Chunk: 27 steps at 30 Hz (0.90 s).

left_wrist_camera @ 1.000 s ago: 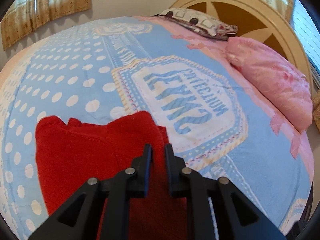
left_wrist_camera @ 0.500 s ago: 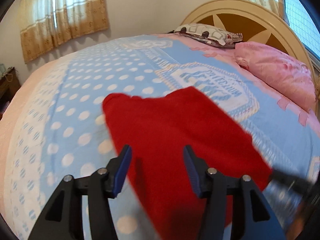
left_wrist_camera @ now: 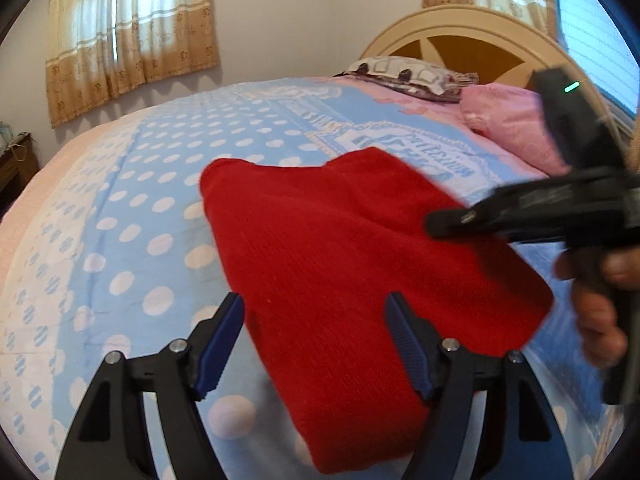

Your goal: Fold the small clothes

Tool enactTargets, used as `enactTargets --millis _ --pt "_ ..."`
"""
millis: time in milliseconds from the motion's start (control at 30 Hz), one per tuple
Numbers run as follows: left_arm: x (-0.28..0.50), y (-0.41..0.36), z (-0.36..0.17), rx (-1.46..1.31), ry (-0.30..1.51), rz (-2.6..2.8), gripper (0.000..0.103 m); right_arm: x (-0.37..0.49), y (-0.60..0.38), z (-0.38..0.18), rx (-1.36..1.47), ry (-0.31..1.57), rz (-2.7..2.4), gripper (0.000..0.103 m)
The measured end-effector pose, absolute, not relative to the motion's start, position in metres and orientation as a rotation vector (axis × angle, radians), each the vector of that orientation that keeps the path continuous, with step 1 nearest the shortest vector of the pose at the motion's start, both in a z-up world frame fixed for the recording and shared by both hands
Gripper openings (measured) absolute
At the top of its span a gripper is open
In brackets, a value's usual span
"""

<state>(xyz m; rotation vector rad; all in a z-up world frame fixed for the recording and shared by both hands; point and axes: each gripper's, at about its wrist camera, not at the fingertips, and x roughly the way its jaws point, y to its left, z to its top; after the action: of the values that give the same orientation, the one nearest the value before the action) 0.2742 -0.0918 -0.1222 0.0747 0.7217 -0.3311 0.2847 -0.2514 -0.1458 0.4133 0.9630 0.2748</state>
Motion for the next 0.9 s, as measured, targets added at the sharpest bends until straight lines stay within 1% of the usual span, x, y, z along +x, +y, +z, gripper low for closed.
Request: enactTargets --millis 33,67,100,167,300,333,367,400,500,633,767,900 --pt "0.271 -0.092 -0.122 0.078 0.726 -0.345 0.075 0.286 -0.251 -0.152 0.405 0.962 0.261 0.032" --pt "0.267 -0.093 -0.12 0.084 0.718 -0.357 0.078 0.284 -0.251 -0.155 0.388 0.945 0.258 0.028" --pt "0.264 -0.093 -0.119 0.09 0.708 -0.359 0.086 0.279 -0.252 -0.154 0.368 0.92 0.243 0.025" --pt "0.26 -0.091 -0.122 0.113 0.701 -0.322 0.096 0.275 -0.254 -0.154 0.361 0.912 0.221 0.025" --pt "0.266 -0.087 -0.136 0.068 0.764 -0.332 0.098 0.284 -0.251 -0.155 0.33 0.943 0.205 0.025" --pt "0.268 -0.085 -0.136 0.049 0.769 -0.336 0.098 0.287 -0.251 -0.153 0.326 0.951 0.193 0.027" --pt "0.267 -0.084 -0.135 0.046 0.771 -0.335 0.098 0.289 -0.251 -0.149 0.311 0.954 0.175 0.03" --pt "0.266 -0.085 -0.135 0.047 0.77 -0.333 0.099 0.29 -0.248 -0.141 0.277 0.932 0.15 0.033" --pt "0.265 -0.089 -0.139 0.063 0.775 -0.338 0.1 0.294 -0.233 -0.113 0.143 0.832 0.086 0.034" --pt "0.264 -0.091 -0.14 0.073 0.777 -0.343 0.101 0.31 -0.2 -0.093 0.078 0.795 0.229 0.035" --pt "0.263 -0.091 -0.141 0.067 0.78 -0.342 0.102 0.332 -0.175 -0.112 0.025 0.906 0.32 0.037" --pt "0.262 -0.092 -0.141 0.065 0.784 -0.345 0.103 0.347 -0.195 -0.144 0.107 0.973 0.234 0.037"
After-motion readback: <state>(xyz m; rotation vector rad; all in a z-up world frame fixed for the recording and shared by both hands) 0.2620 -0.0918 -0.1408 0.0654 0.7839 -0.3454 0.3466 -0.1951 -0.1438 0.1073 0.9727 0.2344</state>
